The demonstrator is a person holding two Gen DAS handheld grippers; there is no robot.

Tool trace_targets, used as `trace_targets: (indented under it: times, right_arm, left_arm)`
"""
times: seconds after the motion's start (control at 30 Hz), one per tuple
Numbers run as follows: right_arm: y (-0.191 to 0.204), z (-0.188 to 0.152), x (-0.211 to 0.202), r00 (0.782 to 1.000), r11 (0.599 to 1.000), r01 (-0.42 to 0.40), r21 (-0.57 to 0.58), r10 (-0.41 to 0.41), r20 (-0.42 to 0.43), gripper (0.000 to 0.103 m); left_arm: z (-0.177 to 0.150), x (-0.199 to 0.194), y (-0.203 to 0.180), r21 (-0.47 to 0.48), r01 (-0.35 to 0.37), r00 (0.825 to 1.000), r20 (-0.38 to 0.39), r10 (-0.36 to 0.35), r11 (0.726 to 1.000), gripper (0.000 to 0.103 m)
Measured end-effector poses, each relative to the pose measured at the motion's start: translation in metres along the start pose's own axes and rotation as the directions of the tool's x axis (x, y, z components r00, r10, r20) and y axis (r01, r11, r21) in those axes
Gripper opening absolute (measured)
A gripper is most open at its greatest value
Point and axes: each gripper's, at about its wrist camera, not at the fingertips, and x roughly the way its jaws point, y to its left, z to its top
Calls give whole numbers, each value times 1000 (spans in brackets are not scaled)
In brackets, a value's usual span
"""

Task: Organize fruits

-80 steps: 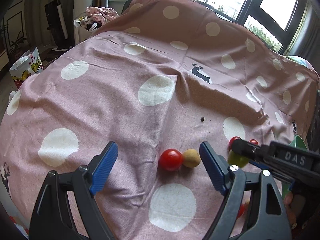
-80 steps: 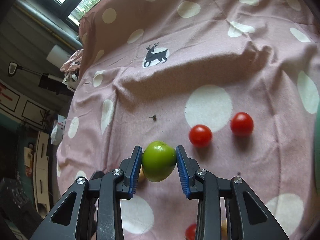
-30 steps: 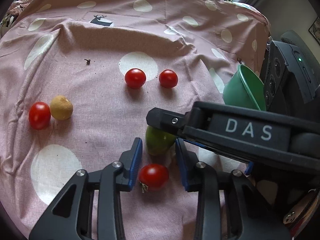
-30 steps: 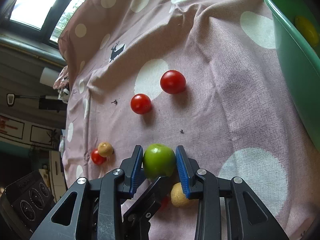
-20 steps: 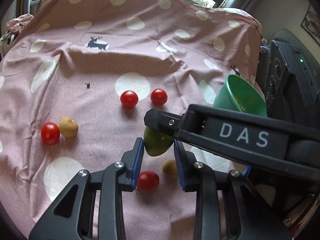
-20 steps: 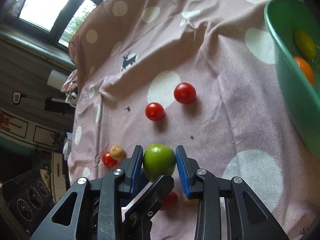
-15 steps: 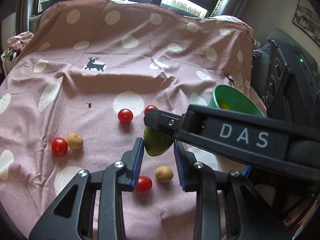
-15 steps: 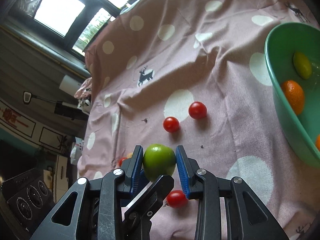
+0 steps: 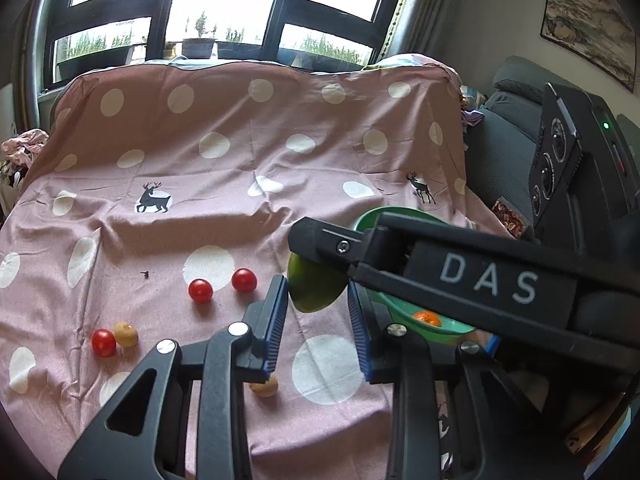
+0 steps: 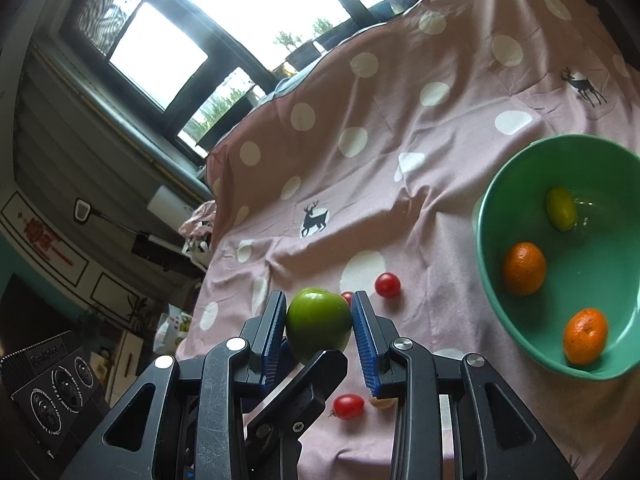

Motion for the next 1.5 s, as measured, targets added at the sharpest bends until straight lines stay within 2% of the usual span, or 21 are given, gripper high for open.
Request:
trace_targets:
  times: [0.33,0.63,0.93,1.5]
  right_arm:
    - [-38,12,-40,995,997,16,78,-23,96,36]
    - [-69,15,-59,987,986,64,157,-86,135,36]
    - [-104,15,-67,982,963,107,247,-142,129,36]
    - [-130,14,-64,964,922,220,318,-256,75,36]
  left_arm:
    - [8,19,-45,86,61,998,-9,-61,994,30]
    - [9,43,-73,128,137,989,-67,-129,982,30]
    - [6,71,-90,137,197,973,-145,-177,971,30]
    - [0,103,-93,88,287,936,-240,-259,954,30]
